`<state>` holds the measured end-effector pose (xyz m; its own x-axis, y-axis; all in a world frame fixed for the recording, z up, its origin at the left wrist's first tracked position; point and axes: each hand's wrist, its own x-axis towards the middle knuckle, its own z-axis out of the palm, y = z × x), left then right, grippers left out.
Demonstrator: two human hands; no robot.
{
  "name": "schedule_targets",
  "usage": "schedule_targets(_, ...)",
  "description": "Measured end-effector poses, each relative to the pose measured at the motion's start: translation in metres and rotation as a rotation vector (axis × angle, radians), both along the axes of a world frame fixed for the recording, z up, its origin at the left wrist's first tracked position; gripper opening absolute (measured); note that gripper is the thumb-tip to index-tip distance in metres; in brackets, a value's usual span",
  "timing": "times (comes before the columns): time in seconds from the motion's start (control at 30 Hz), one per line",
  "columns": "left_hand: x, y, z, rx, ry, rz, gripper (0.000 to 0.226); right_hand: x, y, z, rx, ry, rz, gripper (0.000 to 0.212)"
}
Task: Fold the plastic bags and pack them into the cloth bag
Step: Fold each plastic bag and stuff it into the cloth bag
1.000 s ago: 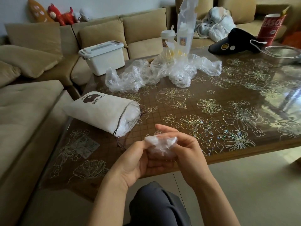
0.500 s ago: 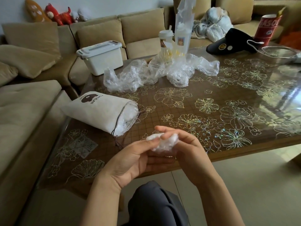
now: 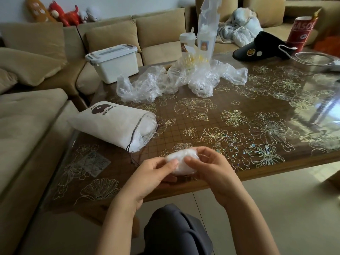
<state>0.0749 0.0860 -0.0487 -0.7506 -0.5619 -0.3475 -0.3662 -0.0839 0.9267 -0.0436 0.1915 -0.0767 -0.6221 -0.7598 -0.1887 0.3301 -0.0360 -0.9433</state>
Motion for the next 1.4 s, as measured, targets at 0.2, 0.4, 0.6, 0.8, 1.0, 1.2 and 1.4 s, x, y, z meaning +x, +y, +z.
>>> schedule_targets(0.2, -0.002, -0.013, -0.022, -1.117, -0.058, 0.484, 0.01, -0.002, -0.005, -0.003, 0.033, -0.108, -0.188, 0.017)
schedule_targets(0.4, -0.009, -0.033, -0.046, -1.193, -0.283, 0.347, 0.05, 0.005, -0.015, -0.001, 0.058, -0.046, -0.139, 0.021)
schedule_targets(0.6, -0.008, -0.039, -0.047, -1.216, -0.194, 0.36, 0.055, 0.01, -0.024, 0.002, 0.026, -0.004, -0.129, 0.034)
schedule_targets(0.8, 0.01, -0.033, -0.038, -1.131, 0.058, 0.438, 0.053, 0.016, -0.073, 0.013, -0.05, 0.153, -0.037, 0.027)
schedule_targets(1.0, 0.022, -0.027, -0.028, -1.009, 0.215, 0.477, 0.044, 0.034, -0.123, 0.007, 0.078, 0.62, -0.269, 0.033)
schedule_targets(1.2, 0.027, -0.032, -0.034, -0.963, 0.155, 0.415, 0.042, 0.002, -0.156, 0.004, 0.181, 0.931, -0.152, 0.066)
schedule_targets(1.4, 0.035, -0.038, -0.035, -0.965, 0.069, 0.426, 0.036, -0.006, -0.178, -0.013, 0.359, 0.904, -0.044, 0.025)
